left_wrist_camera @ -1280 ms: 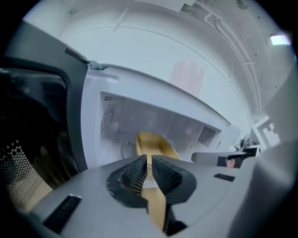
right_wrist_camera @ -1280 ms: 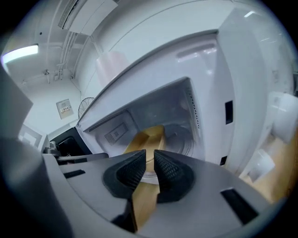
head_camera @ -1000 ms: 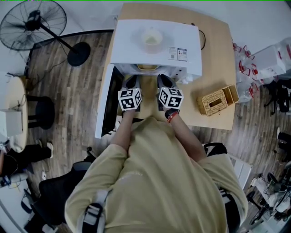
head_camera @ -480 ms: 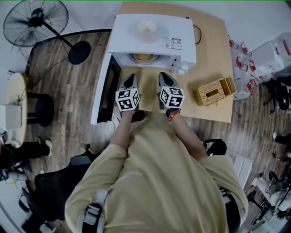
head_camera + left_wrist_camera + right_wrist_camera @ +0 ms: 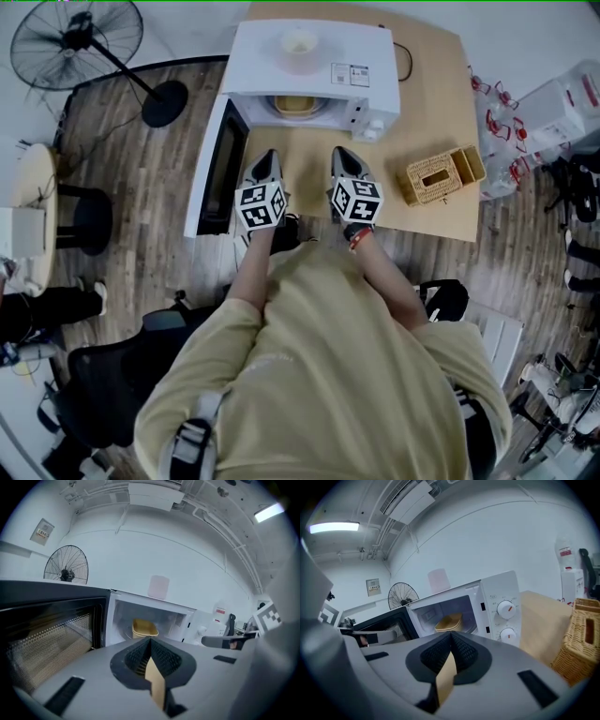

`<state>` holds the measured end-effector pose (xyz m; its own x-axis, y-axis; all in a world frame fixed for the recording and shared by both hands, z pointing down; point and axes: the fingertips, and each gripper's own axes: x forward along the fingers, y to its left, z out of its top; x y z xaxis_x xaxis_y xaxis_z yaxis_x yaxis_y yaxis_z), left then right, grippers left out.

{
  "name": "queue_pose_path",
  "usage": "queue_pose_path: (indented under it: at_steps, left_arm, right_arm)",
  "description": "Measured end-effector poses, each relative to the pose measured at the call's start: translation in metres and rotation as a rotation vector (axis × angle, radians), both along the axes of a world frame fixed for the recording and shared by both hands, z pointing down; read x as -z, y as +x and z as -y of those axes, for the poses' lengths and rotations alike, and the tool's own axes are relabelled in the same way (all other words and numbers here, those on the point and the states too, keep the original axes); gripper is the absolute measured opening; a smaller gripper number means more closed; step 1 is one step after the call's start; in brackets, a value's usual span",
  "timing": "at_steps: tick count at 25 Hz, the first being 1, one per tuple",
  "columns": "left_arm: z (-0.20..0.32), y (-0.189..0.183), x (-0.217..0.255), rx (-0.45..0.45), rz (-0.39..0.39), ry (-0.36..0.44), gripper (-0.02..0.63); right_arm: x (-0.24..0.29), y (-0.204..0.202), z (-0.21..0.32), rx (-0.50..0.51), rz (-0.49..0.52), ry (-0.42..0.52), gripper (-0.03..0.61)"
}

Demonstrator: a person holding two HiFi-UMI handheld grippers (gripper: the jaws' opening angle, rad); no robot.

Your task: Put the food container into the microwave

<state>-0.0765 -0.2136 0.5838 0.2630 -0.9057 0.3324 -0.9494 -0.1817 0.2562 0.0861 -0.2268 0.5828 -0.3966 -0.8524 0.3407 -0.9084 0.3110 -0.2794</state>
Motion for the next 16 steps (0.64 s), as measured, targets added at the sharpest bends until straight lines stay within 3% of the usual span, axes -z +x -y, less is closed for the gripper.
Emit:
queue_pose_path:
  at_steps: [16]
  left_arm:
    - [0.017, -0.018, -0.008, -0.006, 0.032, -0.029, 0.019]
  right_arm:
    - [-0.011, -0.024, 0.015, 0.053, -0.018, -0.021, 0.023]
